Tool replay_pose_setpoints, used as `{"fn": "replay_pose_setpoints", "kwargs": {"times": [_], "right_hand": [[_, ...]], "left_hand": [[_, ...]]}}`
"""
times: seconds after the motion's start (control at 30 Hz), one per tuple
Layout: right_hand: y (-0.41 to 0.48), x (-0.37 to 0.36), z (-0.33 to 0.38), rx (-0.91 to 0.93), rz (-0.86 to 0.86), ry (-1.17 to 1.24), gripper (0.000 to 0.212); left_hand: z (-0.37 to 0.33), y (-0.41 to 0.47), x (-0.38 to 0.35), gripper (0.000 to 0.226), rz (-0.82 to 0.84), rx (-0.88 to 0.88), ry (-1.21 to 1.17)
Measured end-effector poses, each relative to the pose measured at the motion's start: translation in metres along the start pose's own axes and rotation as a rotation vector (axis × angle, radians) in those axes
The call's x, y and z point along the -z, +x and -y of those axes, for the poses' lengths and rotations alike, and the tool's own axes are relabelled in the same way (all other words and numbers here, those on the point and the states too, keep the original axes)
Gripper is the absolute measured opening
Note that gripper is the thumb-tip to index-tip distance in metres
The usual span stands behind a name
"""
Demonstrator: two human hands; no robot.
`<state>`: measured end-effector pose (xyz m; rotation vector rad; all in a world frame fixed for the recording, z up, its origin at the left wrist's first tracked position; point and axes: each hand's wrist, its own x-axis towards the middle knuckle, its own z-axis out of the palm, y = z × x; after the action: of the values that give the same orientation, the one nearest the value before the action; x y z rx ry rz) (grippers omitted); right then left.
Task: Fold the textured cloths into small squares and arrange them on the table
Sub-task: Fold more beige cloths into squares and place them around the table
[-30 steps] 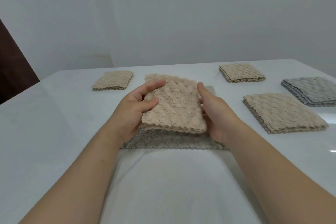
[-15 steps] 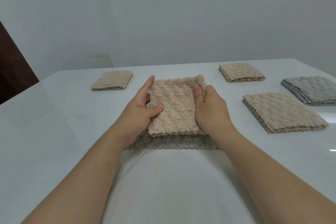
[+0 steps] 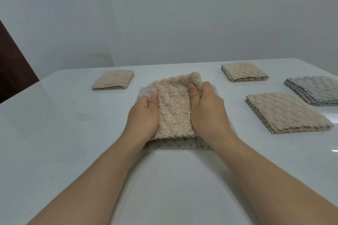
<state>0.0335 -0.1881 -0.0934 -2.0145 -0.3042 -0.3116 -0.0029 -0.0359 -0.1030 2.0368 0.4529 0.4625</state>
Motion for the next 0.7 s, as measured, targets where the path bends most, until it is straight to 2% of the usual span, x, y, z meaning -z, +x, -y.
{"fn": "replay_pose_setpoints", "kwargs": {"times": [0.1, 0.3, 0.37, 0.43, 0.53, 0.6, 0.7], "right_hand": [[0.001, 0.001, 0.000, -0.027, -0.014, 0.012, 0.036], [0.012, 0.006, -0.006, -0.147, -0.020, 0.042, 0.040], [0.011, 0.008, -0.006, -0.123, -0.002, 0.029, 0.041], [0.009, 0.009, -0.006, -0.094, 0.017, 0.020, 0.041], [0.007, 0.008, -0.007, -0.073, 0.053, 0.062, 0.045], [0.005, 0.005, -0.008, -0.074, 0.087, 0.107, 0.049], [0.004, 0.003, -0.007, -0.083, 0.116, 0.099, 0.056]], "left_hand": [[-0.001, -0.003, 0.001, 0.045, -0.090, -0.142, 0.131], [-0.002, 0.002, -0.003, 0.043, -0.127, -0.207, 0.021], [0.002, 0.004, -0.001, 0.050, -0.076, -0.134, -0.065], [0.002, 0.008, 0.004, 0.054, 0.008, 0.018, -0.284], [-0.005, 0.009, 0.016, 0.038, 0.170, 0.226, -0.670], [-0.009, 0.009, 0.020, 0.046, 0.245, 0.283, -0.738], [-0.007, 0.010, 0.021, 0.047, 0.204, 0.276, -0.673]]}}
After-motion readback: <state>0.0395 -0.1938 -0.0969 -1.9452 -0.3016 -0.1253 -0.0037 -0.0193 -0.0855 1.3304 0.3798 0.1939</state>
